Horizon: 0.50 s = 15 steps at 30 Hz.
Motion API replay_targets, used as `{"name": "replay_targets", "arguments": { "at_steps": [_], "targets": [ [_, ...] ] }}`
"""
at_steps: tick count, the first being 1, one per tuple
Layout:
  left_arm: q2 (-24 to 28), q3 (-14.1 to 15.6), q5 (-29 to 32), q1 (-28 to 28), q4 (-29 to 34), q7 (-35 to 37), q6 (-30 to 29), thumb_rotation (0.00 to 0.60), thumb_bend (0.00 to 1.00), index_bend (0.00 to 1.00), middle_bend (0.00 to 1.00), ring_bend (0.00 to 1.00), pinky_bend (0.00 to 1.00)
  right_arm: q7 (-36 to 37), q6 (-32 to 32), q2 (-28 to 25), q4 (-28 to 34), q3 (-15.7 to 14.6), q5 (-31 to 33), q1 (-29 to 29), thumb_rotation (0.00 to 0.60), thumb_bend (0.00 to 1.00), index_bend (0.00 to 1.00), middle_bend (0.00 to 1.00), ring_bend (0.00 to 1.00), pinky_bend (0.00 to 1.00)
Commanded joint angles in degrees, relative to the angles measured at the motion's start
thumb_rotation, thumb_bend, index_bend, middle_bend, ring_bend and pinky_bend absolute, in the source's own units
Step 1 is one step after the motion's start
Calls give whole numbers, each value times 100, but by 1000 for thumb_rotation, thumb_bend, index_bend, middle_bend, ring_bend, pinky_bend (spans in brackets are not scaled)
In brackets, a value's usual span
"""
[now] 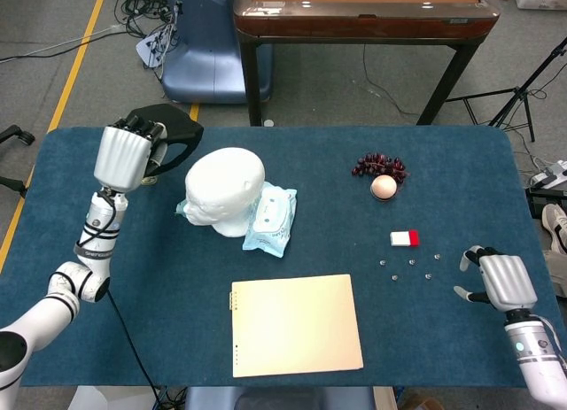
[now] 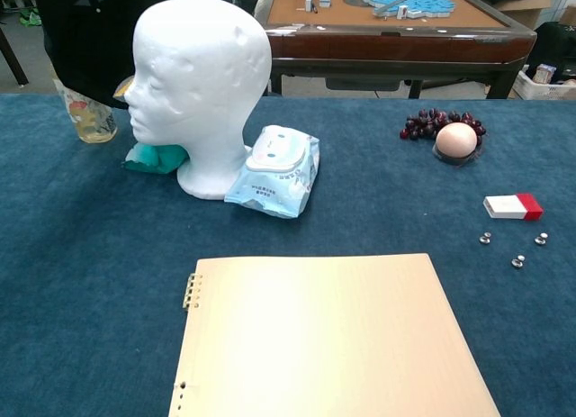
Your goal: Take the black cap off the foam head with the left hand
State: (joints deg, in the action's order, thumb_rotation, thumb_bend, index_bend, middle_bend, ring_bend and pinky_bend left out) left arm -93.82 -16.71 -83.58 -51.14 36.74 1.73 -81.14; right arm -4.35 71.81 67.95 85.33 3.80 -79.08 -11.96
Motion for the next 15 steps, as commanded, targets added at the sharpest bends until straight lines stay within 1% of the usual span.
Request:
{"name": "replay_targets", "arguments": {
  "at_steps": [1, 6, 15],
  "targets": [
    [-43, 106, -16, 80, -406, 249, -16, 600, 408, 618, 669, 513, 718, -11, -6, 2, 5, -1, 6, -3, 600, 0, 526, 430, 387, 548],
    [-56, 347, -202, 197, -1040, 730, -176, 600, 408, 617, 670, 514, 719, -24, 15, -3, 18, 4, 14, 4, 600, 0, 526, 430, 386, 548],
    [-155, 692, -406, 524, -1787, 1664, -548, 600, 408, 613, 671, 514, 719, -69, -19, 23, 14, -12, 16, -13, 600, 0, 527, 430, 386, 548]
  ]
}}
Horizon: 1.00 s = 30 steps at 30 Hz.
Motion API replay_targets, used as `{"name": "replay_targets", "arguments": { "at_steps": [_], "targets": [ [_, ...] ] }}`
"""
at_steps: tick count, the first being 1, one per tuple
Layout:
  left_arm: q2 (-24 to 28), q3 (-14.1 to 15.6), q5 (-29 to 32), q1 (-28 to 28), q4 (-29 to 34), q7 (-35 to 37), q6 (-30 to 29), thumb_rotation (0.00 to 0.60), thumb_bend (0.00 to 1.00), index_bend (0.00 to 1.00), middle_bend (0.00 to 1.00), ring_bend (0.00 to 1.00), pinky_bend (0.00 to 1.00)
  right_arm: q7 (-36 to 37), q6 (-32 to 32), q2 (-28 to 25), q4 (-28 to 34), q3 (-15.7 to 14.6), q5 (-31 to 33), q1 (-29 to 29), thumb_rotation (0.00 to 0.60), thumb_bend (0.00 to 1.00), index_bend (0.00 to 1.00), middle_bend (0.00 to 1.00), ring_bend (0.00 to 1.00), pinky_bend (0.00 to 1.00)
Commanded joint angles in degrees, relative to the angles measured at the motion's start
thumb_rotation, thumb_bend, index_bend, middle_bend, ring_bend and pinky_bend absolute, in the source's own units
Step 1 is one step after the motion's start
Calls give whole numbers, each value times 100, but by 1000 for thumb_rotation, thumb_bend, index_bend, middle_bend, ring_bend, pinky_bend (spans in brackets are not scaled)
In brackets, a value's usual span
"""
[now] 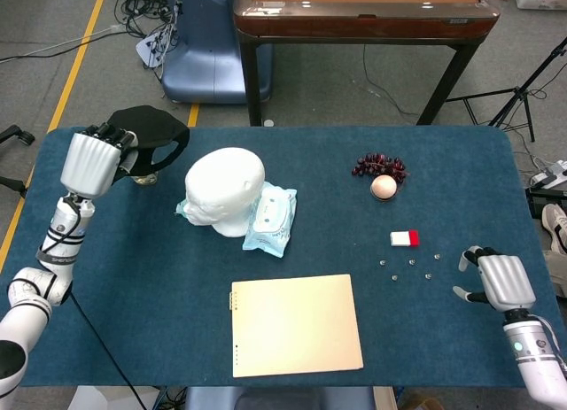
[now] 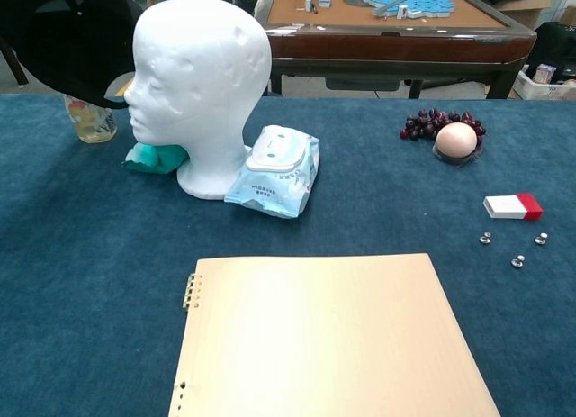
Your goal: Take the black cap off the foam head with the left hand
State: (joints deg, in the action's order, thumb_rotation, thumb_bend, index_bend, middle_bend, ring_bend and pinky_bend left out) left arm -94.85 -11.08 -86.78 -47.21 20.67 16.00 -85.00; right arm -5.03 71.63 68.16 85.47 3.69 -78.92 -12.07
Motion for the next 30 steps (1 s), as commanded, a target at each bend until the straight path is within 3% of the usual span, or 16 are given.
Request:
{"name": "replay_targets", "arguments": {
  "at_steps": [1, 14, 30],
  "targets": [
    [-69, 165, -108, 179, -255, 350, -247, 600, 408, 612, 671, 514, 719, -6, 2, 3, 3, -1, -2, -1, 600, 0, 527, 430, 386, 548],
    [-76, 521, -288, 617, -613, 1231, -752, 600, 408, 588, 670, 514, 719, -109, -39, 59, 1, -18, 2, -32, 600, 0, 526, 430, 386, 548],
    [39, 1061, -681, 1263, -376, 1399, -1494, 600, 408, 580, 670, 514, 719, -198, -66, 99, 16, -55, -22, -53, 600, 0, 526, 430, 386, 548]
  ]
}}
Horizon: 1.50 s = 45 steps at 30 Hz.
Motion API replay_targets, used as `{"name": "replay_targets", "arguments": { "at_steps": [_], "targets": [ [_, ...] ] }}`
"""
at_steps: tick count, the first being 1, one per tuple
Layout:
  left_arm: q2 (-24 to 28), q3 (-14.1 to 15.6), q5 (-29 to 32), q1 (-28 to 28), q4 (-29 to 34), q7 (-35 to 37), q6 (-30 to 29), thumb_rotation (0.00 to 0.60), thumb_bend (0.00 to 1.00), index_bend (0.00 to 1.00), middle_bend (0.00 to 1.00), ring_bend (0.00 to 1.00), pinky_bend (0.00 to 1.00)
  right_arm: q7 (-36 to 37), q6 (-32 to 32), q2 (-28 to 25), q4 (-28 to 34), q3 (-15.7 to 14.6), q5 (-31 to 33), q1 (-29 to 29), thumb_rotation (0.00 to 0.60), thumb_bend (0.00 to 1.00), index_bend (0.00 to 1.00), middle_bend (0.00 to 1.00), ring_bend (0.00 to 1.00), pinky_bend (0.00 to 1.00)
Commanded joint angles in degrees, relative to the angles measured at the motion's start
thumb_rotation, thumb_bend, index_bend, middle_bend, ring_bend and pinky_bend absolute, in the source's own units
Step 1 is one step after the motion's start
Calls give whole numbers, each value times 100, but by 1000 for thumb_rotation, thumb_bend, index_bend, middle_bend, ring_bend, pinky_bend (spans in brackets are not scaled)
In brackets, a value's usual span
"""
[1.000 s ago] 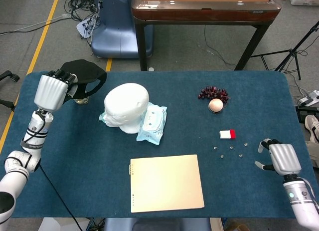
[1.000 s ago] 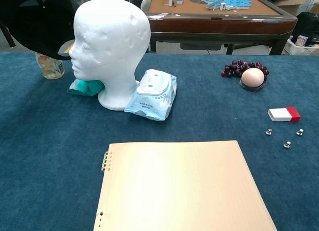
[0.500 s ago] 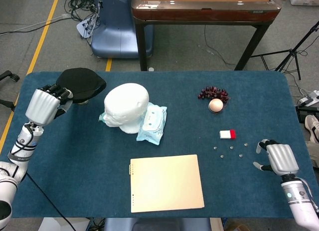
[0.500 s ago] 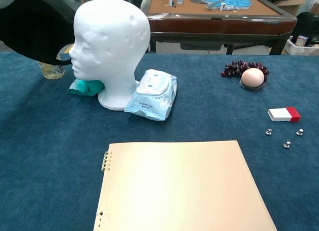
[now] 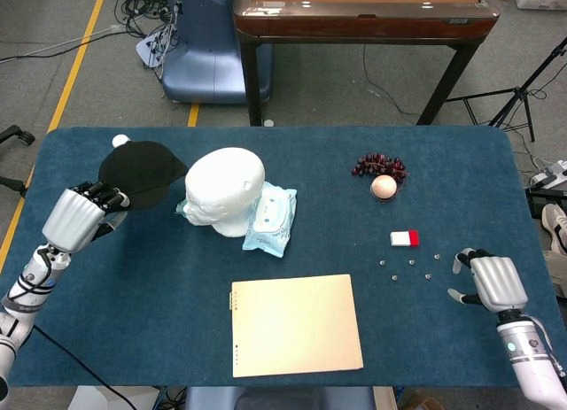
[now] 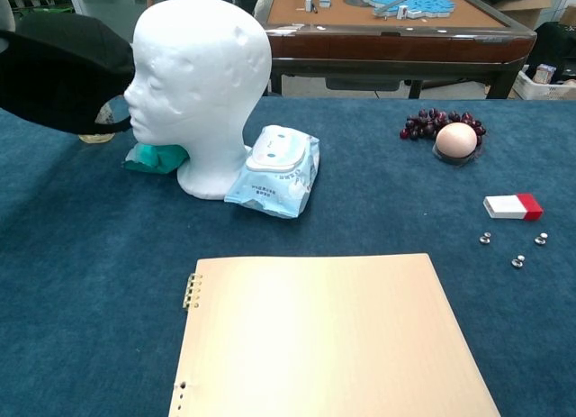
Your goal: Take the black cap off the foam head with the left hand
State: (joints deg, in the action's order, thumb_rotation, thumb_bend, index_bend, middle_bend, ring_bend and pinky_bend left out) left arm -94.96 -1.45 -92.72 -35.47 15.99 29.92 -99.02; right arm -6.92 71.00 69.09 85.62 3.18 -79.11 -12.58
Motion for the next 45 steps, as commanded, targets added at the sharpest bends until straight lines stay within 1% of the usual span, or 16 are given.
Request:
{"name": "replay_targets", "arguments": {
  "at_steps": [1, 9, 17, 22, 24, 26, 28, 30, 33, 36, 41, 43, 45],
  "targets": [
    [67, 140, -126, 120, 122, -10, -135, 600, 408, 579, 670, 514, 719, -14, -9, 9, 2, -6, -3, -6, 600, 0, 526, 430, 386, 548],
    [203, 460, -440, 374, 497, -235, -460, 600, 408, 576, 667, 514, 719, -71, -44, 46, 2, -25, -10, -29, 600, 0, 526, 430, 387, 548],
    [359, 772, -768, 578, 944, -572, -621, 600, 408, 576, 665, 514, 719, -87, -48, 51, 4, -33, -11, -32, 600, 0, 526, 430, 386, 548],
    [479, 963, -1012, 646, 1262, -794, -706, 600, 408, 550, 665, 514, 719, -92, -66, 63, -8, -44, -18, -42, 600, 0, 526, 430, 386, 548],
    [533, 1021, -1088, 656, 1399, -857, -690, 600, 404, 525, 665, 514, 719, -91, -65, 66, -13, -45, -18, -42, 600, 0, 526, 430, 386, 548],
    [586, 1072, -1155, 659, 1518, -907, -667, 600, 351, 478, 663, 513, 719, -88, -61, 66, -13, -46, -22, -42, 600, 0, 526, 430, 386, 548],
    [665, 1148, -1249, 651, 1644, -978, -610, 600, 239, 399, 660, 512, 719, -86, -58, 67, -13, -46, -25, -43, 600, 0, 526, 430, 387, 548],
    [754, 1220, -1338, 635, 1799, -1011, -547, 600, 105, 285, 657, 511, 719, -87, -58, 68, -18, -48, -25, -42, 600, 0, 526, 430, 387, 548],
    [892, 1306, -1460, 605, 2037, -1063, -476, 600, 17, 178, 654, 510, 719, -85, -62, 70, -20, -48, -21, -44, 600, 0, 526, 430, 386, 548],
    [1055, 1405, -1586, 567, 2279, -1086, -369, 600, 0, 122, 651, 507, 719, -81, -65, 71, -22, -51, -21, -45, 600, 0, 526, 430, 386, 548],
    [1324, 1518, -1710, 524, 2794, -1244, -117, 600, 0, 90, 645, 501, 719, -84, -64, 71, -24, -52, -22, -47, 600, 0, 526, 430, 386, 548],
    [1400, 1461, -1626, 570, 3053, -1551, 23, 600, 0, 88, 643, 500, 719, -79, -59, 65, -25, -53, -24, -44, 600, 0, 526, 430, 386, 548],
    [1494, 1381, -1487, 647, 3353, -2138, 254, 600, 0, 110, 638, 500, 719, -73, -45, 51, -20, -46, -19, -39, 600, 0, 526, 430, 386, 548]
  ]
}}
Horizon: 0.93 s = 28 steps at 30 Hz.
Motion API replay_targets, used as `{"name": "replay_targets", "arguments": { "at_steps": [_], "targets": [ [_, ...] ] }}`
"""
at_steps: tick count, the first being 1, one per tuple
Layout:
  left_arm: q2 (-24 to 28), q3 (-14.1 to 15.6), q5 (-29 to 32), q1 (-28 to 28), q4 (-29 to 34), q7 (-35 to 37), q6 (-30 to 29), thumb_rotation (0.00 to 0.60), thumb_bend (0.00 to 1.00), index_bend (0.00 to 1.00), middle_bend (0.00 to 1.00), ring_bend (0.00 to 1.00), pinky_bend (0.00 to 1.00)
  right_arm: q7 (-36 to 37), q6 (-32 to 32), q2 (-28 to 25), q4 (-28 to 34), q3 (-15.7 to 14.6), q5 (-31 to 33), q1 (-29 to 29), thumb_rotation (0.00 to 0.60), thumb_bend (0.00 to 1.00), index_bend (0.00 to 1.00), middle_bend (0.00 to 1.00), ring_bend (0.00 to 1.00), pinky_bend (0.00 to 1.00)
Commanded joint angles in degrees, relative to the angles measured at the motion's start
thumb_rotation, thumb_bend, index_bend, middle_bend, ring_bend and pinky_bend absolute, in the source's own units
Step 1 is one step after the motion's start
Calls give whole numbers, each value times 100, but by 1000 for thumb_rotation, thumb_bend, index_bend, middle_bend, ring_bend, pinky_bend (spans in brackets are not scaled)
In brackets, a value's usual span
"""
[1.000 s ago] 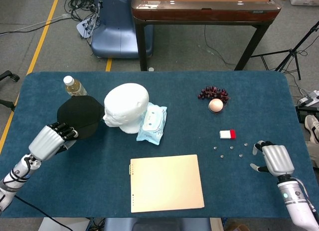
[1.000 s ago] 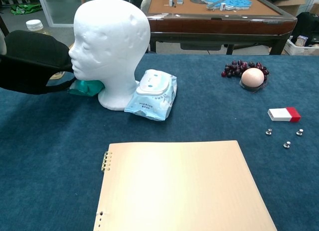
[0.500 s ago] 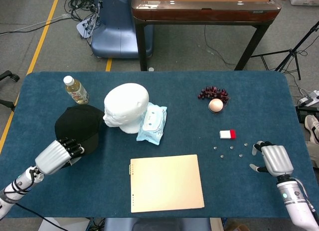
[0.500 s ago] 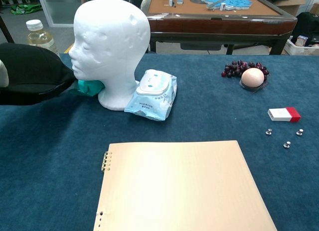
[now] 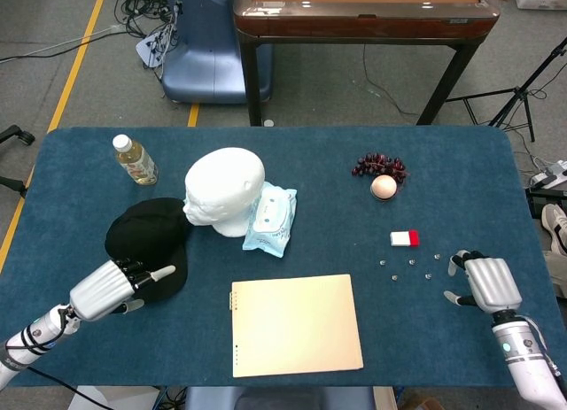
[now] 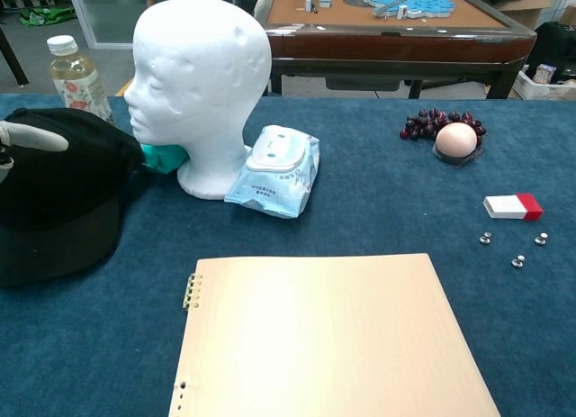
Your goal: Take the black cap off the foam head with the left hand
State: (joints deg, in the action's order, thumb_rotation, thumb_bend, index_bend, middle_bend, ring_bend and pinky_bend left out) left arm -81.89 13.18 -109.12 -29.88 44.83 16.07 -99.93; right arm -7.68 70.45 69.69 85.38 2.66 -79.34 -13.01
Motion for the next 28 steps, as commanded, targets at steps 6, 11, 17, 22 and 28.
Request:
{"name": "replay_targets", "arguments": {
  "at_steps": [6, 11, 17, 22, 28],
  "targets": [
    [596, -360, 930, 387, 1898, -1836, 1066, 600, 0, 384, 634, 500, 719, -60, 150, -136, 90, 63, 7, 36, 600, 0, 526, 430, 386, 548],
    [1008, -608, 1858, 673, 3307, -2833, 1637, 600, 0, 419, 634, 500, 719, -186, 344, -298, 246, 147, 19, 80, 600, 0, 526, 430, 387, 548],
    [1255, -816, 2659, 1037, 4295, -3478, 1772, 600, 0, 420, 634, 500, 719, -331, 536, -488, 443, 234, 26, 121, 600, 0, 526, 430, 386, 548],
    [1343, -926, 3131, 1285, 4638, -3711, 1815, 600, 0, 422, 634, 500, 719, -362, 639, -579, 538, 266, 13, 154, 600, 0, 526, 430, 386, 548],
    [1322, -1009, 3285, 1529, 4779, -3831, 1677, 600, 0, 427, 634, 500, 719, -344, 713, -608, 577, 267, -49, 177, 600, 0, 526, 430, 386, 548]
  ]
}}
